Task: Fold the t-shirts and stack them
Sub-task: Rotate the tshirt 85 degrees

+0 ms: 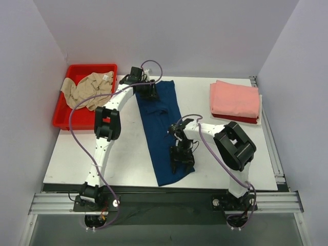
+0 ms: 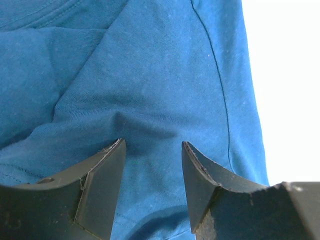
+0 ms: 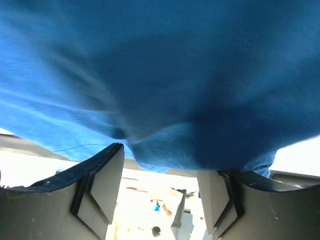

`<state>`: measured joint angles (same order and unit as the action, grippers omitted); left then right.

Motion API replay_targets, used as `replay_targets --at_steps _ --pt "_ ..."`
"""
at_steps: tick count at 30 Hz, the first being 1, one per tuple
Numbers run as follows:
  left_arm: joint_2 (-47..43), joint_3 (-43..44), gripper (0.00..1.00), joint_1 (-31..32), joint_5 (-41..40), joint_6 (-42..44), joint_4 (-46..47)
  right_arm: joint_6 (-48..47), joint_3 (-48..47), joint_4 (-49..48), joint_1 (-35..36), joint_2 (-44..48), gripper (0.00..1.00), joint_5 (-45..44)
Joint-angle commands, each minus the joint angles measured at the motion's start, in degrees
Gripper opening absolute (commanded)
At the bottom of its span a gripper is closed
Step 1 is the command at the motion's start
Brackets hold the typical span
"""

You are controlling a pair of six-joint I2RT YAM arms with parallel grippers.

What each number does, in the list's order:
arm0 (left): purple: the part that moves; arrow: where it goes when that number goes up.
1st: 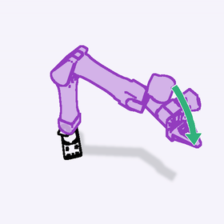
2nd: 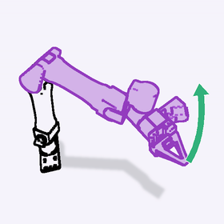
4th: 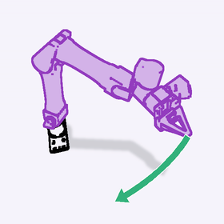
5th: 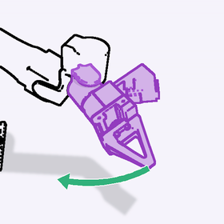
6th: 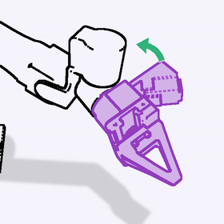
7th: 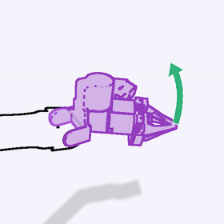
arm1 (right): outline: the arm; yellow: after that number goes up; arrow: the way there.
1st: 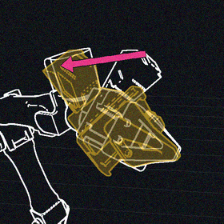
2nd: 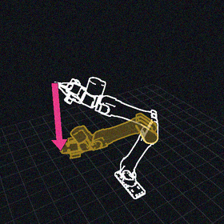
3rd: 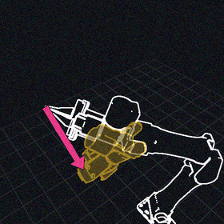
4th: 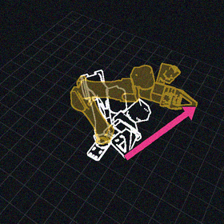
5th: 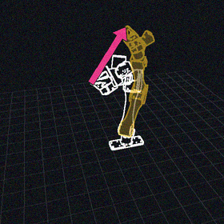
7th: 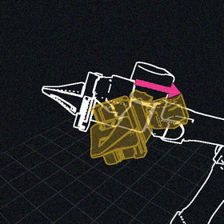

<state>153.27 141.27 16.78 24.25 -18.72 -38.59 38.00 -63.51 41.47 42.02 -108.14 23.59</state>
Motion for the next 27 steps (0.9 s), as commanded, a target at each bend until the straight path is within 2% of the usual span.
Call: replay_targets --at_steps 1,7,11,15,20,23,27 --pt "3.17 0.58 0.6 -0.16 2.72 1.23 4.3 1.38 -4.07 -5.61 1.92 -3.92 0.58 -0.13" --pt "1.42 0.06 0.61 0.36 6.16 -0.44 9.14 0.06 -10.32 -4.91 3.07 -5.94 0.58 1.63" --pt "-4.45 -2.66 0.64 0.89 6.95 -3.24 13.18 -3.01 -14.71 -0.79 3.07 -4.02 0.59 0.06" --pt "-10.44 -4.69 0.65 1.24 6.86 -6.76 17.32 -4.25 -18.14 3.78 2.63 2.2 0.6 -4.07" --pt "-19.12 -6.53 0.66 1.42 4.41 -7.91 16.45 -4.69 -16.04 5.2 0.17 11.61 0.61 -7.94" --pt "-26.58 -12.75 0.66 1.42 0.28 -5.99 14.16 -5.74 -12.09 5.2 -2.54 16.36 0.63 -9.79" --pt "-38.9 -27.16 0.65 1.42 -8.14 -3.34 11.35 -8.46 -7.61 5.02 -6.5 19.02 0.63 -10.67"
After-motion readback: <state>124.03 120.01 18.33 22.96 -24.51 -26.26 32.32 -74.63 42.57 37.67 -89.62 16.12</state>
